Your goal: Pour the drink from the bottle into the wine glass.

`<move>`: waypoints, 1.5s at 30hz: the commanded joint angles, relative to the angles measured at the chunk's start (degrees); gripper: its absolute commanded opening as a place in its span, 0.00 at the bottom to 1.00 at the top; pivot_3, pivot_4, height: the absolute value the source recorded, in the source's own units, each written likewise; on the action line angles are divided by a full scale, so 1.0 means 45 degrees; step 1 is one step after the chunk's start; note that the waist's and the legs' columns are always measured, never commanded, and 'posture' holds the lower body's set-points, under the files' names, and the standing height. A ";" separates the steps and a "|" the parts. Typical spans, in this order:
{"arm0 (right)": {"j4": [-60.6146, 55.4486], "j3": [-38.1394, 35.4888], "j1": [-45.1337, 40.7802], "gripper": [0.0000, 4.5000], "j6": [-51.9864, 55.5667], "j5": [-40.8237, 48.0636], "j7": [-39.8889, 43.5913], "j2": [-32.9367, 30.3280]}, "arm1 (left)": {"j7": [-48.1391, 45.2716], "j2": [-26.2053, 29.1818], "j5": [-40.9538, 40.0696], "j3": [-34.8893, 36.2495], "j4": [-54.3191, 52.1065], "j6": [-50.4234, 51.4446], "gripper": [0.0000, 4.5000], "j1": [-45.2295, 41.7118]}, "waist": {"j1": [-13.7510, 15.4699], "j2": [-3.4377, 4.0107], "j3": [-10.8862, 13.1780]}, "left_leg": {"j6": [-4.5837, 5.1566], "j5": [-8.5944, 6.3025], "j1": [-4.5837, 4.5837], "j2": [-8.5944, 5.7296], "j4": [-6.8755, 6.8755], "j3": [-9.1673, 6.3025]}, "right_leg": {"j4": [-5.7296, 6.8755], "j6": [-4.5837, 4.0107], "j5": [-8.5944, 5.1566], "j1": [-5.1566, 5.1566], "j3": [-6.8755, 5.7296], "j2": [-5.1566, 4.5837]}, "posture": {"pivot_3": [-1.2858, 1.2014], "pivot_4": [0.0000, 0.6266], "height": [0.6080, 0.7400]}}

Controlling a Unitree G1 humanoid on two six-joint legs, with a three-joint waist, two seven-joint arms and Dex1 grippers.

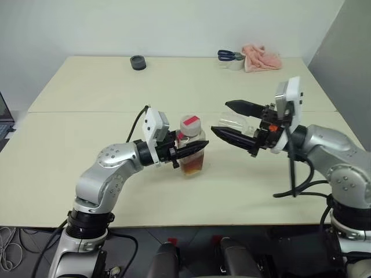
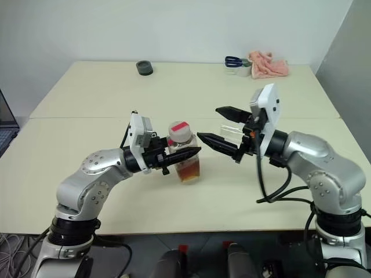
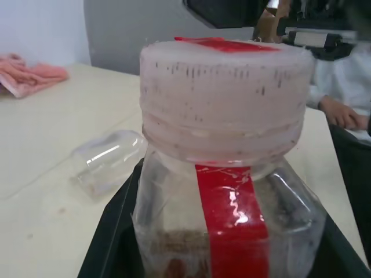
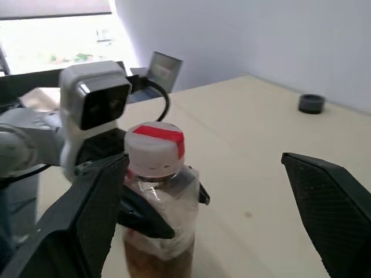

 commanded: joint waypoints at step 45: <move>0.1746 0.0499 -0.1984 0.39 -0.0350 0.1815 0.4539 -0.0930 | -0.3674 0.1922 -0.2666 -0.0421 -0.2140 0.1632 0.41 -0.0940 | -0.0055 0.0006 0.0005 | 0.0006 -0.0003 0.0003 -0.0002 -0.0008 0.0002 | -0.0006 -0.0002 0.0001 0.0000 -0.0004 0.0003 | 0.52 0.24 1.00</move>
